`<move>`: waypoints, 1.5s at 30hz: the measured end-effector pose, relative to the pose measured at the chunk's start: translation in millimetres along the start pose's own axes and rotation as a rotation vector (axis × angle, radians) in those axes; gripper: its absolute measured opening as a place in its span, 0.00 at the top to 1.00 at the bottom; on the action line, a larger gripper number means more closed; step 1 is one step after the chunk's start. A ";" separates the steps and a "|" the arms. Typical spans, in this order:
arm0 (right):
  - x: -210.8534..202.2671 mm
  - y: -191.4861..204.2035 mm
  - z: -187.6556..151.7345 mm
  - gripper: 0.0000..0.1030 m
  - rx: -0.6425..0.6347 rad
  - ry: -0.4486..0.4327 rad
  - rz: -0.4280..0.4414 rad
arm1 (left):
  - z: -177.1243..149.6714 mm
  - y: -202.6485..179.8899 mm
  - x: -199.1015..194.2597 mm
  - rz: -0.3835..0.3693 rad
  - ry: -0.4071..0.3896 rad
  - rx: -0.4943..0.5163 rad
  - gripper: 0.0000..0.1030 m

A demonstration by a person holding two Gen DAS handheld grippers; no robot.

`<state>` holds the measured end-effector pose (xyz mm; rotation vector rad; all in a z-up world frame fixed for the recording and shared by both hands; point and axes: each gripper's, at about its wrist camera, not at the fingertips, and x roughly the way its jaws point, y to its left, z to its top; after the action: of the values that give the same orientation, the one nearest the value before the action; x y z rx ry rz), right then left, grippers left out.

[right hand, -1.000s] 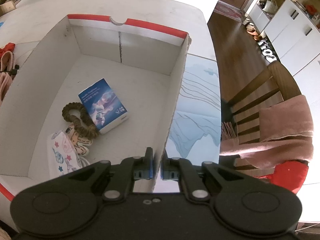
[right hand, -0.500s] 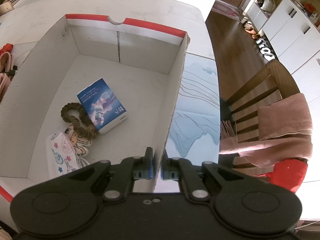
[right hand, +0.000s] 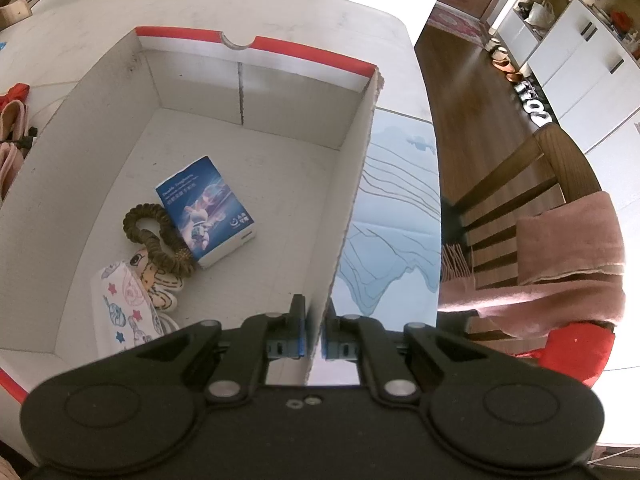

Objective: Organize objects
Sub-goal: 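Carry the pink ball over the box with the left gripper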

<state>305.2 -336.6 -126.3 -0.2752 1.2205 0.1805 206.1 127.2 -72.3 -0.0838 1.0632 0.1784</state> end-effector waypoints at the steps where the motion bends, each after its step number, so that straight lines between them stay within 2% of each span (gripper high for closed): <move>1: 0.0 -0.3 -0.1 0.95 0.000 -0.001 0.001 | 0.8 -1.7 -7.0 0.001 -0.008 0.006 0.30; 5: -0.3 -0.9 -1.1 0.95 -0.003 -0.006 0.004 | 6.0 -8.7 -35.1 0.009 -0.053 0.027 0.30; 11: -1.5 -1.3 -1.7 0.95 -0.008 -0.012 0.009 | 20.9 -28.2 -68.6 -0.038 -0.111 0.067 0.30; 20: -2.4 -0.2 -2.2 0.95 -0.013 -0.017 0.009 | 37.9 -110.2 -91.5 -0.171 -0.150 0.245 0.30; 27: -2.0 0.9 -1.8 0.95 -0.011 -0.029 0.008 | 46.6 -179.1 -90.3 -0.271 -0.140 0.391 0.30; 37: -1.7 -0.1 -0.7 0.95 -0.012 -0.040 0.012 | 38.9 -273.3 -77.6 -0.393 -0.115 0.565 0.30; 42: -1.5 -0.4 -0.3 0.95 -0.014 -0.042 0.017 | 30.0 -318.5 -57.5 -0.428 -0.074 0.632 0.30; 45: 0.1 -1.0 -0.4 0.95 -0.016 -0.040 0.019 | 25.1 -339.3 -35.7 -0.419 -0.036 0.664 0.30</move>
<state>305.1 -337.7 -126.4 -0.2727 1.1824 0.2107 273.9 -206.1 -34.9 0.2941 1.0008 -0.5502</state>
